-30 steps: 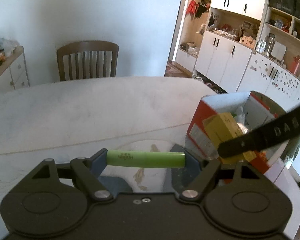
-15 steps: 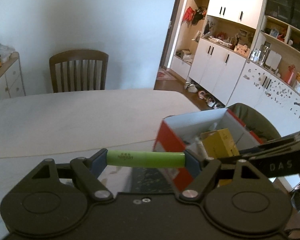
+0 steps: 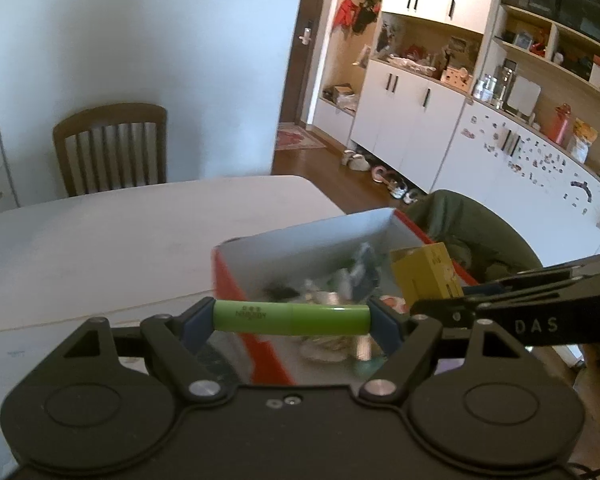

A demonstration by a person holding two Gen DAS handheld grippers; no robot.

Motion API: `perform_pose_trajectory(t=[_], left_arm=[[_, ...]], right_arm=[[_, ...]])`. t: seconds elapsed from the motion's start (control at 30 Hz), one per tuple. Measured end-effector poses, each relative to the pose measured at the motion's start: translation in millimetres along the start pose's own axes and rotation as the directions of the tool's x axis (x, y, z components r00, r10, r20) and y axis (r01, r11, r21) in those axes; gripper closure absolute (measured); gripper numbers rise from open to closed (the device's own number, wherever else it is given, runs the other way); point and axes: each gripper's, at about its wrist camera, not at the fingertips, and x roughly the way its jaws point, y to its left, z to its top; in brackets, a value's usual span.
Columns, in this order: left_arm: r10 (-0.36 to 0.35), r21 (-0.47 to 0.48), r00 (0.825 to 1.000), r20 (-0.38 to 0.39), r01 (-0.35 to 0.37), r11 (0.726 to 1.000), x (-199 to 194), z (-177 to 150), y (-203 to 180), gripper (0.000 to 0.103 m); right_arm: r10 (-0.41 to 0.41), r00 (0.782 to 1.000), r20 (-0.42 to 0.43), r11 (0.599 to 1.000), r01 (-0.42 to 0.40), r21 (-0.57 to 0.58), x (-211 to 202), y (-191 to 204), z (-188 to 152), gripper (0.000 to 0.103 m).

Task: Organize objects
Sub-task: 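Carry the green stick and yellow box over the red shoebox with both tools, then open the left tool to drop the green stick while the right tool releases the yellow box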

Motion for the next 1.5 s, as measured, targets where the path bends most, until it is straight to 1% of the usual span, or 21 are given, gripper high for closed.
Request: perform_pose_trajectory(t=[0.2, 0.33, 0.47, 0.57, 0.7, 0.8, 0.93, 1.13, 1.27, 1.4, 1.5], left_arm=[[-0.011, 0.031, 1.000, -0.010, 0.011, 0.999, 21, 7, -33, 0.023], [-0.010, 0.044, 0.999, -0.041, 0.011, 0.999, 39, 6, -47, 0.023], [0.002, 0.081, 0.997, -0.079, 0.004, 0.997, 61, 7, -64, 0.023], [0.018, 0.091, 0.995, -0.098, -0.010, 0.996, 75, 13, -67, 0.023], [0.048, 0.074, 0.992, -0.117, -0.039, 0.997, 95, 26, -63, 0.023], [0.073, 0.081, 0.989, -0.133, -0.062, 0.995, 112, 31, -64, 0.023], [0.106, 0.090, 0.983, -0.152, -0.093, 0.992, 133, 34, -63, 0.023], [0.132, 0.083, 0.972, -0.194, -0.118, 0.990, 159, 32, -60, 0.023], [0.145, 0.071, 0.966, -0.214, -0.133, 0.989, 171, 31, -54, 0.023], [0.160, 0.047, 0.959, -0.235, -0.154, 0.987, 178, 30, -47, 0.023], [0.161, 0.049, 0.956, -0.246, -0.154, 0.987, 182, 27, -46, 0.023]], right_arm=[[-0.028, 0.999, 0.023, 0.999, 0.027, 0.036, -3, -50, 2, 0.073], [-0.036, 0.999, 0.023, 0.998, 0.035, 0.046, 3, -78, 5, 0.073], [-0.025, 1.000, 0.012, 0.999, 0.024, 0.038, 13, -97, 7, 0.073], [-0.025, 1.000, -0.003, 1.000, 0.025, 0.019, 23, -105, 9, 0.073], [-0.022, 0.999, -0.024, 1.000, 0.022, -0.018, 37, -107, 7, 0.073], [-0.016, 0.999, -0.047, 0.999, 0.014, -0.045, 47, -105, 6, 0.073], [-0.021, 0.997, -0.081, 0.996, 0.013, -0.094, 64, -98, 2, 0.073], [-0.027, 0.991, -0.132, 0.993, 0.011, -0.121, 85, -93, -4, 0.073], [-0.025, 0.989, -0.149, 0.991, 0.005, -0.132, 93, -87, -8, 0.073], [-0.039, 0.987, -0.153, 0.986, 0.012, -0.169, 97, -80, -13, 0.073], [-0.041, 0.986, -0.163, 0.984, 0.012, -0.176, 102, -79, -17, 0.073]])
